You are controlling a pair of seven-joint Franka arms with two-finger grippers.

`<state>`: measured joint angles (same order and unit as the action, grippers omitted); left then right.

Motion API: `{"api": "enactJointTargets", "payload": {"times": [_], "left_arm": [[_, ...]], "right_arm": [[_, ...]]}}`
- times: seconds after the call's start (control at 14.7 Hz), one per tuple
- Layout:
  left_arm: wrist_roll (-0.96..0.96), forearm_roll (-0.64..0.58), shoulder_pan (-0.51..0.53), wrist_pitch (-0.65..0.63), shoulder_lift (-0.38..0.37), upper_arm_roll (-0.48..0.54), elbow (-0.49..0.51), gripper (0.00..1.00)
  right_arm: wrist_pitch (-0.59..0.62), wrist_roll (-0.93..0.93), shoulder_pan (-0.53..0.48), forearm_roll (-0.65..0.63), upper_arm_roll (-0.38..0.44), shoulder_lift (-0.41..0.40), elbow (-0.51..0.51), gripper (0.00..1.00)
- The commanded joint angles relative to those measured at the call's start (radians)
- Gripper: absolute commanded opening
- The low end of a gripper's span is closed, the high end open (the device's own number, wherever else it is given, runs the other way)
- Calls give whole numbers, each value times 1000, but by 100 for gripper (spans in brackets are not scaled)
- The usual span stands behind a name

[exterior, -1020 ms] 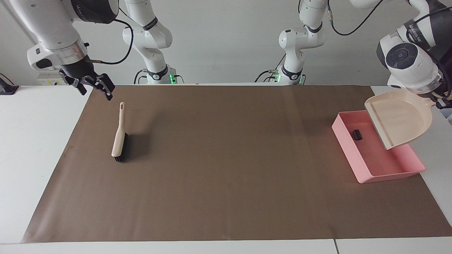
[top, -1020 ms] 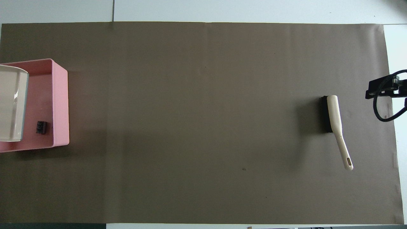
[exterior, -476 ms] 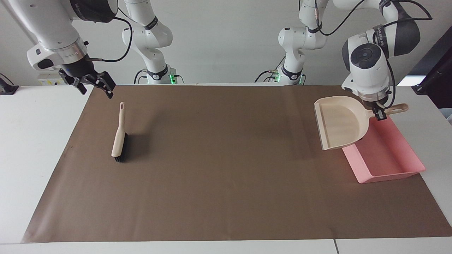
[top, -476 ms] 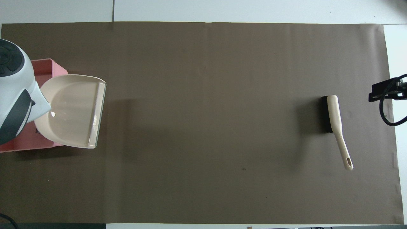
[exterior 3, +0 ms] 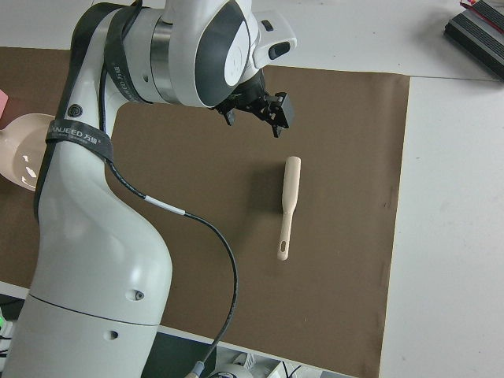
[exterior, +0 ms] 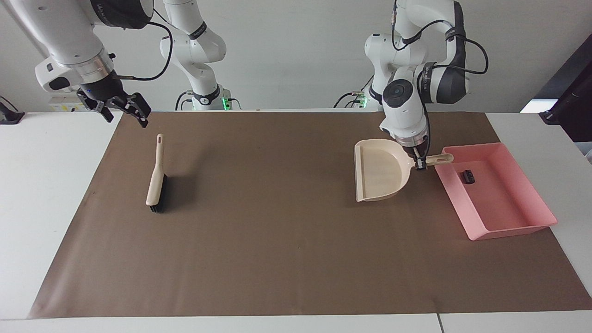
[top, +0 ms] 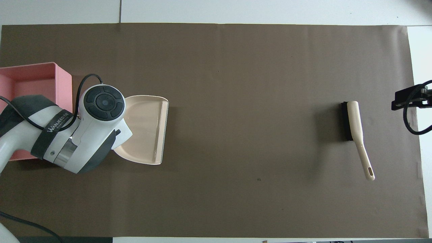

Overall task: Clean e-waste and dump in bin
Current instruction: 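Carry the empty dustpan back onto the table with the left gripper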

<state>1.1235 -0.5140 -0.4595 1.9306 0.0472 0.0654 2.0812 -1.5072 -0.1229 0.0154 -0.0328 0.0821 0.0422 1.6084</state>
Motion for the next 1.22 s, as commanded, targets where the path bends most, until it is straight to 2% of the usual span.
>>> {"api": "enactJointTargets", "payload": {"times": [0.0, 0.14, 0.34, 1.02, 1.09, 1.16], "left_arm": [[-54, 48, -50, 60, 20, 17, 11, 0], [-62, 58, -88, 91, 31, 17, 11, 0], [-184, 75, -165, 116, 129, 19, -30, 0], [-182, 75, -122, 169, 151, 22, -26, 0], [-183, 75, -123, 163, 149, 22, -24, 1], [-188, 75, -123, 159, 148, 21, -23, 10]], "right_arm": [[18, 23, -14, 2, -16, 4, -10, 100], [18, 23, -9, 1, -16, 4, -10, 100], [7, 35, -9, 1, -16, 2, -10, 100], [15, 39, -9, 2, -16, 10, 4, 100], [15, 39, -11, 2, -16, 10, 4, 100], [12, 39, -9, 2, -16, 8, 2, 100]]}}
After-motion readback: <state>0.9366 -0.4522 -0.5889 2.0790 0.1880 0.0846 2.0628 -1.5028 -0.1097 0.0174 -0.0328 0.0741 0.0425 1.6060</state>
